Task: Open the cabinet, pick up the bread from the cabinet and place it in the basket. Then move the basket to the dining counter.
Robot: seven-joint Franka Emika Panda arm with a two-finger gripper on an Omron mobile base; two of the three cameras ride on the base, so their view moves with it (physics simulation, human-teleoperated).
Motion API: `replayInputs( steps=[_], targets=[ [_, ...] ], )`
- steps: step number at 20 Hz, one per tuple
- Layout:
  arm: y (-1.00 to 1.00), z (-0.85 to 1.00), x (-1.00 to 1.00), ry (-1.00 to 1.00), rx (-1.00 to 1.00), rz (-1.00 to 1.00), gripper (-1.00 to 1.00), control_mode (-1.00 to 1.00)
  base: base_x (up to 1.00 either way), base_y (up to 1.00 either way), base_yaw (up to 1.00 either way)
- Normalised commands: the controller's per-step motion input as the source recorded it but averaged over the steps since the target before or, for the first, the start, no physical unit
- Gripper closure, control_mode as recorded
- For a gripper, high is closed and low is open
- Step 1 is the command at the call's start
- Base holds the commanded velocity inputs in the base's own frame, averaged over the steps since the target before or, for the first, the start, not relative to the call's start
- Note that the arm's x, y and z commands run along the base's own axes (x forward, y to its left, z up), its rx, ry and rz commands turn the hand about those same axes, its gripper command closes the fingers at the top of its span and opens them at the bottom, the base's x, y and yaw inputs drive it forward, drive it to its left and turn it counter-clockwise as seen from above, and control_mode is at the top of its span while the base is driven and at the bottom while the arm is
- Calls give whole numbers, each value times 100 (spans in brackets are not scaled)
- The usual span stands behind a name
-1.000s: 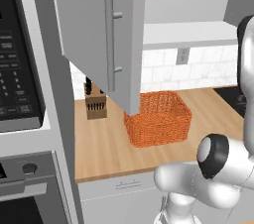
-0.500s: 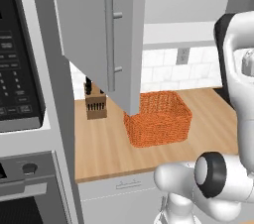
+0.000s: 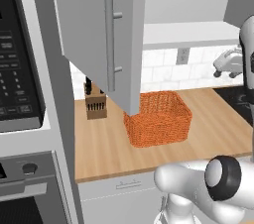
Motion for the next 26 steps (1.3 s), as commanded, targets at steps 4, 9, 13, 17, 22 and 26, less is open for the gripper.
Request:
replayInputs(
  steps=[4, 9, 13, 17, 22, 26],
  targets=[
    [89, 5, 60, -47, 27, -26, -100, -100, 0, 0, 0],
    [83, 37, 38, -38, -4, -32, -100, -100, 0, 0, 0],
    [26, 30, 22, -28, -23, 0, -100, -100, 0, 0, 0],
    [33, 71, 17, -5, -16, 1, -100, -100, 0, 0, 0],
    [37, 88, 25, 4, -10, 2, -100, -100, 0, 0, 0],
    [28, -1, 67, 2, -5, 0, -100, -100, 0, 0, 0]
  ],
)
